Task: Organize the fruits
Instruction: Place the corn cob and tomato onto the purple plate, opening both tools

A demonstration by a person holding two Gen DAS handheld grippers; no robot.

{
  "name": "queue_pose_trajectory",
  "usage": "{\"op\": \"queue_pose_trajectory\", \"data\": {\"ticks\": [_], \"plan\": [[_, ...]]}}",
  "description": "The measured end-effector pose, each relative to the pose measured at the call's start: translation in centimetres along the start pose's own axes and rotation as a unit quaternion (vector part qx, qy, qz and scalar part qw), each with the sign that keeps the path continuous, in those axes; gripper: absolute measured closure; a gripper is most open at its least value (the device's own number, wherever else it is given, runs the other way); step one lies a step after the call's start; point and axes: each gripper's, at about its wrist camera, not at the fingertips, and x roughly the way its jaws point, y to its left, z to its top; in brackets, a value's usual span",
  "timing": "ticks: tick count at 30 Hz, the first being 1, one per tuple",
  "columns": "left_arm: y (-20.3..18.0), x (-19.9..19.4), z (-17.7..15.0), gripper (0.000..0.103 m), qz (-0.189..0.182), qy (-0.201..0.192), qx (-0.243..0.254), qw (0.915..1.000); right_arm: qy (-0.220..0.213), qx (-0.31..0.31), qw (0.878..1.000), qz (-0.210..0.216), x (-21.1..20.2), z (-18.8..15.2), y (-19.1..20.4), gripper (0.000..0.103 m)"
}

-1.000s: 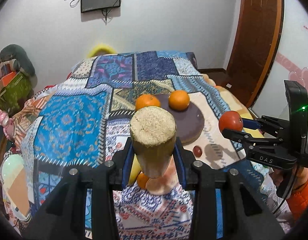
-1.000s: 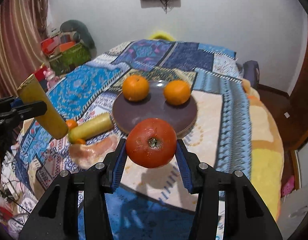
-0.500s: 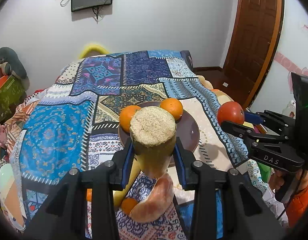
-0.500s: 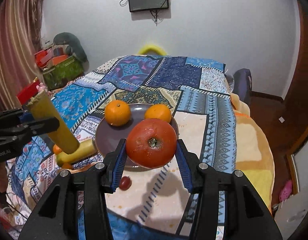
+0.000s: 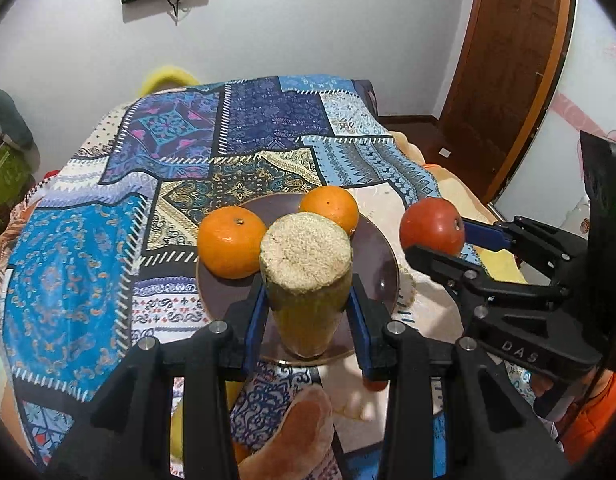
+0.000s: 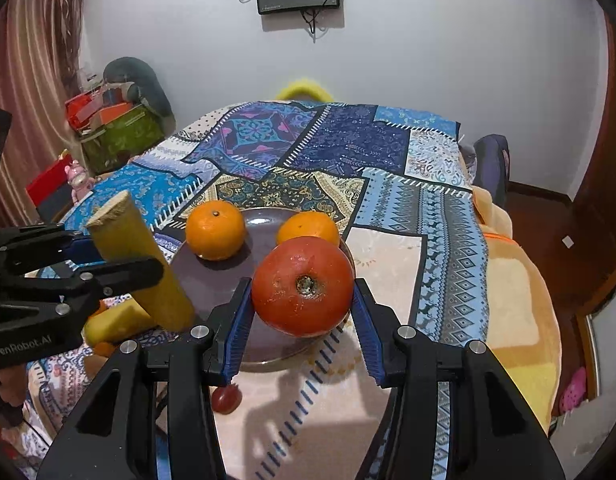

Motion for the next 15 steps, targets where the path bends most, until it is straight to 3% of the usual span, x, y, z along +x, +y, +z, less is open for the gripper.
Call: {"op": "queue_pose_trajectory", "data": {"ticks": [8, 15], "plan": [[0.6, 3.2, 0.8, 0.065, -0.006, 0.017, -0.019, 0.9997, 0.014, 0.011, 1.000, 0.006, 2.4, -0.1, -0.8, 0.058], [1.0, 4.8, 2.0, 0.065, -0.010, 0.008, -0.025, 0.9996, 0.022, 0.014, 1.000, 0.008, 3.8, -0.1, -1.5, 0.058]]}}
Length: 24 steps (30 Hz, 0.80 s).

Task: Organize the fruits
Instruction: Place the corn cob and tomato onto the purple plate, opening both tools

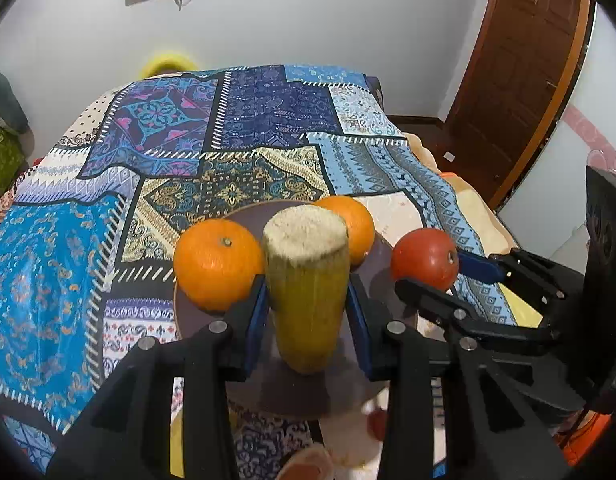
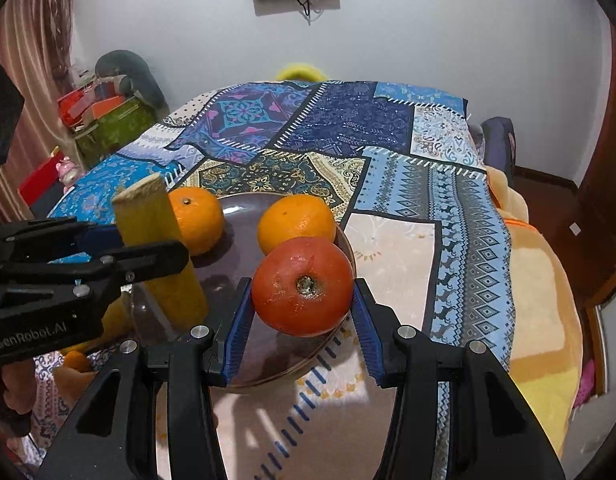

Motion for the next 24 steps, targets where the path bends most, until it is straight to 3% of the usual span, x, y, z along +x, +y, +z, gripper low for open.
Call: {"op": "queue_pose_trajectory", "data": {"ticks": [19, 24], "plan": [[0.6, -0.2, 0.6, 0.065, 0.019, -0.012, 0.003, 0.9997, 0.050, 0.007, 0.999, 0.019, 3.5, -0.4, -0.4, 0.057], [1.6, -2.4, 0.0, 0.065, 0.030, -0.018, 0.001, 0.9994, 0.028, 0.008, 1.000, 0.012, 1.9, 0.1, -0.3, 0.045]]}}
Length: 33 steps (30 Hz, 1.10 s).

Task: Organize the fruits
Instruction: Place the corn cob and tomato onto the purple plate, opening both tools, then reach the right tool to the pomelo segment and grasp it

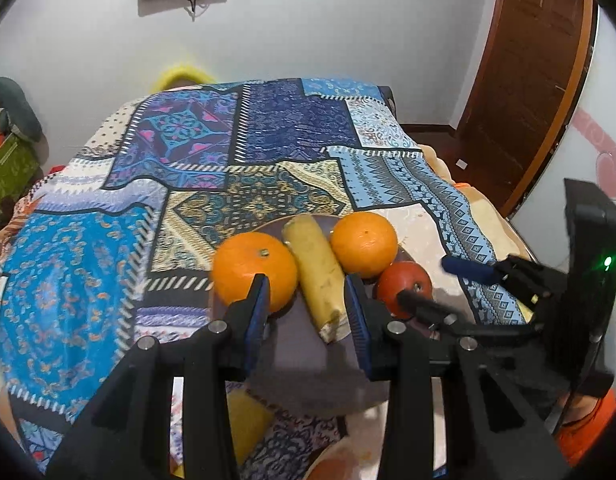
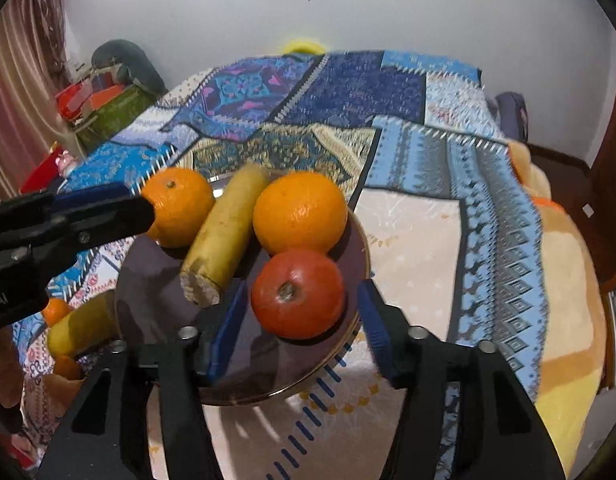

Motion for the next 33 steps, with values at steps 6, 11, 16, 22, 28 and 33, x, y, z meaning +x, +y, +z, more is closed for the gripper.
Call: {"op": "queue_pose_trajectory", "data": {"ticks": [6, 11, 16, 22, 28, 33], "plan": [[1.7, -3.6, -1.2, 0.061, 0.023, -0.013, 0.000, 0.9997, -0.013, -0.014, 1.000, -0.009, -2.6, 0.2, 1.1, 0.044], [3.4, -6.2, -3.2, 0.057, 0.045, -0.008, -0.003, 0.9990, -0.021, -0.025, 0.999, -0.005, -5.1, -0.6, 2.8, 0.044], [5.4, -8.0, -6.4, 0.054, 0.063, 0.012, -0.004, 0.9980, -0.018, -0.039, 0.999, 0.002, -6.5, -1.9, 5.2, 0.040], [6.9, -8.2, -10.6, 0.048, 0.061, 0.051, -0.008, 0.9968, 0.003, -0.057, 0.998, 0.012, -6.4, -3.9, 8.2, 0.037], [6.4, -7.5, -13.8, 0.047, 0.044, 0.084, -0.001, 0.9955, 0.026, -0.051, 0.998, 0.029, -5.2, -5.4, 10.4, 0.033], [5.9, -6.6, -15.1, 0.043, 0.034, 0.100, -0.010, 0.9943, 0.041, -0.068, 0.997, 0.026, -4.6, -6.2, 12.0, 0.033]]}}
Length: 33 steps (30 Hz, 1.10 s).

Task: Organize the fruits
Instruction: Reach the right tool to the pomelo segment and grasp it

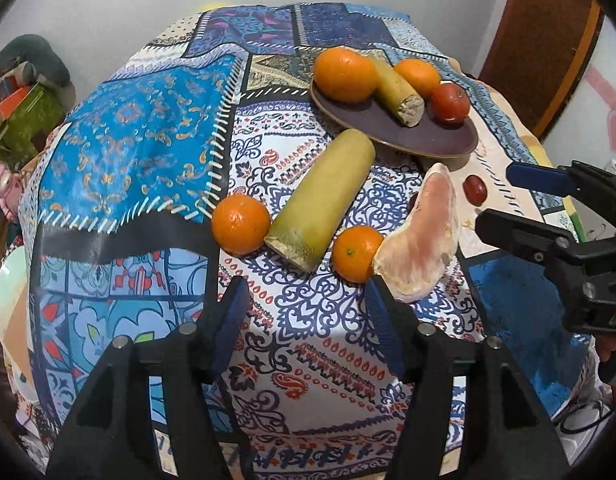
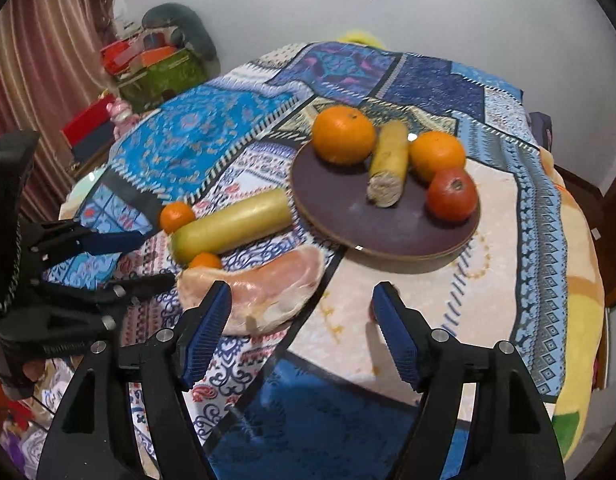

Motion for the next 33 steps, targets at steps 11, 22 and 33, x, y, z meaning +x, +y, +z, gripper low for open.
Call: {"op": "queue_pose_trajectory", "data": {"ticks": [11, 22, 33], "plan": [[-2.4, -0.1, -0.1, 0.043, -0.054, 0.010, 0.003, 0.9985, -0.008, 0.025, 1.000, -0.011, -0.8, -0.2, -1.3, 0.028], [-6.0, -0.6, 0.7, 0.036, -0.088, -0.007, 0.029, 0.9957, -0.007, 0.036, 0.999, -0.018, -1.5, -0.4, -2.1, 0.028], [-6.3, -0.4, 0.2, 0.036, -0.087, -0.006, 0.038, 0.9954, 0.028, 0.025, 0.999, 0.005, 1.5, -0.1, -1.2, 0.043]]}}
